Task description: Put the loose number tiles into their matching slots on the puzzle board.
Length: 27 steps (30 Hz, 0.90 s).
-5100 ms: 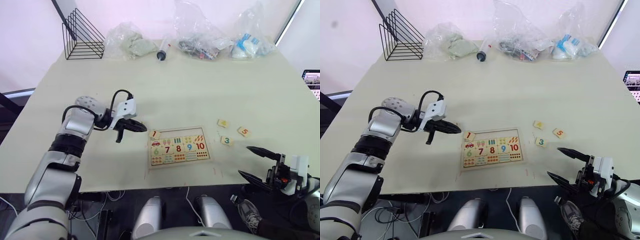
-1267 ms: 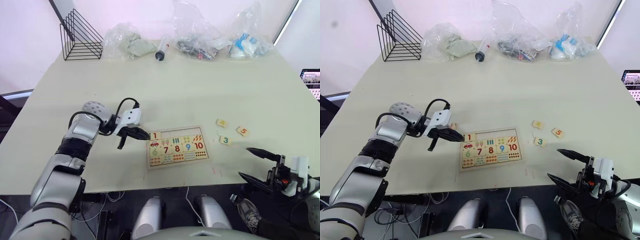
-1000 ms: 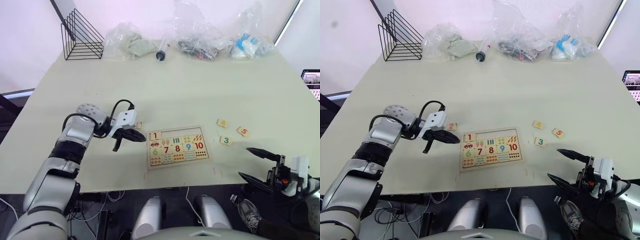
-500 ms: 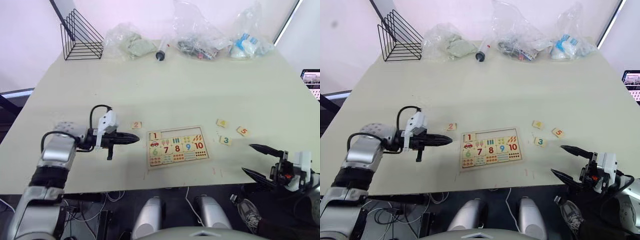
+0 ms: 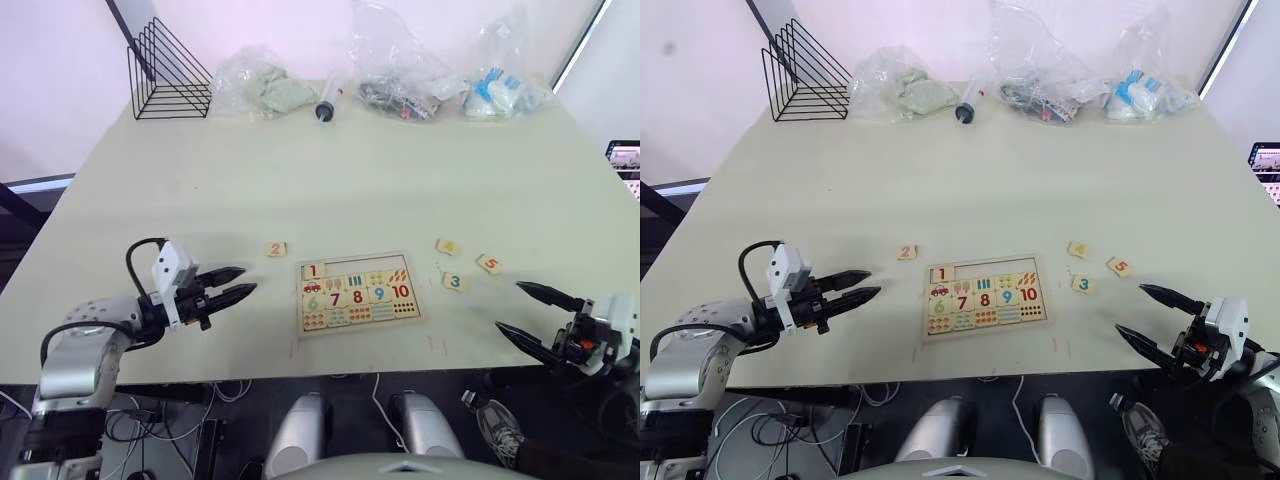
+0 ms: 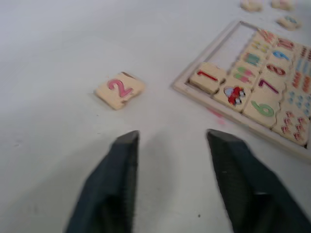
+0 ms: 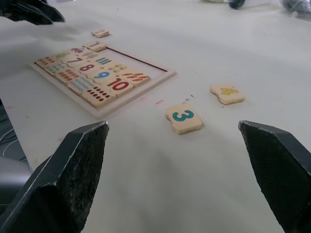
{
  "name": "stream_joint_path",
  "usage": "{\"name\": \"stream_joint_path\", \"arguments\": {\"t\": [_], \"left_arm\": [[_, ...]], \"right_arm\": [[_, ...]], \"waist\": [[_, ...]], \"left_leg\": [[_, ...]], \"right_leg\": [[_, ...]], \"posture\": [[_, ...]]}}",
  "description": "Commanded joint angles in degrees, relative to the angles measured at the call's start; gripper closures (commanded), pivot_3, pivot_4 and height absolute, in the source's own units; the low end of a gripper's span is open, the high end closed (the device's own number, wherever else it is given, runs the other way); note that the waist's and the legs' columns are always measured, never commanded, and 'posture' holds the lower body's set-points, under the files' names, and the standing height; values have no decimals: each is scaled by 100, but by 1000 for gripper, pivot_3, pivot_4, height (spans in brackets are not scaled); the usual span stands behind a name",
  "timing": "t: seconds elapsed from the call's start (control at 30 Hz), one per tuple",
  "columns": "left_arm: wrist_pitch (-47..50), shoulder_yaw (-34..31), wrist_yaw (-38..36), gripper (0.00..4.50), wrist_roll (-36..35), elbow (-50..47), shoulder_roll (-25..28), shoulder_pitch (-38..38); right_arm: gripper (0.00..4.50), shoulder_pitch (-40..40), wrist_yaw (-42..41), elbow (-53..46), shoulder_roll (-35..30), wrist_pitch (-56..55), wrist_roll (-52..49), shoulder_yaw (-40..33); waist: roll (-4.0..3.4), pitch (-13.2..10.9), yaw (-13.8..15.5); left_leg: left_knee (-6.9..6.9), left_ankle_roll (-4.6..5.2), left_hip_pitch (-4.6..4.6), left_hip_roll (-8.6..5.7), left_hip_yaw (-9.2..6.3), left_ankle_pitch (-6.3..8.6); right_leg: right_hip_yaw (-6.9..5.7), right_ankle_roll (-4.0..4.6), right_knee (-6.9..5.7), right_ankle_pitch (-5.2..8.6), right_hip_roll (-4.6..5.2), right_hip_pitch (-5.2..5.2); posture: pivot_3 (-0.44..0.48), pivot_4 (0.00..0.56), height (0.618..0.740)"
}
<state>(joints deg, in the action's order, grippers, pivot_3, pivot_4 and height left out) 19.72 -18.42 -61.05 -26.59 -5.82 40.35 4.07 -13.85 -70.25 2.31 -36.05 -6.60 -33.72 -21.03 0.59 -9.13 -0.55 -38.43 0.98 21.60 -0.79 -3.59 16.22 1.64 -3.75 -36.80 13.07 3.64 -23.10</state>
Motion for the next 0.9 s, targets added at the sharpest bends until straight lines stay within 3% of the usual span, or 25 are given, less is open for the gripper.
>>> {"name": "stream_joint_path", "arguments": {"t": [0.03, 0.53, 0.9], "left_arm": [[-164, -502, 256, 192, -172, -298, -104, 441], [-398, -1074, 650, 85, -454, -643, -477, 1536], [-535, -1051, 521, 85, -427, -504, -307, 1581]], "right_arm": [[0, -115, -40, 164, -179, 6, -114, -407], [0, -98, -467, 805, -344, -169, -91, -713], [0, -34, -569, 902, -292, -262, -65, -644]], "waist": [[0, 0, -5], [1, 3, -2], [1, 4, 0]], "left_leg": [[2, 0, -1, 0, 1, 0], [2, 0, -5, 1, 9, 0], [2, 1, -5, 1, 12, 0]], "right_leg": [[0, 0, 1, 0, 1, 0], [1, 2, 4, 2, 0, 2], [1, 15, 5, 9, -1, 3]], "posture": [[0, 150, 740], [0, 150, 740], [0, 150, 740]]}}
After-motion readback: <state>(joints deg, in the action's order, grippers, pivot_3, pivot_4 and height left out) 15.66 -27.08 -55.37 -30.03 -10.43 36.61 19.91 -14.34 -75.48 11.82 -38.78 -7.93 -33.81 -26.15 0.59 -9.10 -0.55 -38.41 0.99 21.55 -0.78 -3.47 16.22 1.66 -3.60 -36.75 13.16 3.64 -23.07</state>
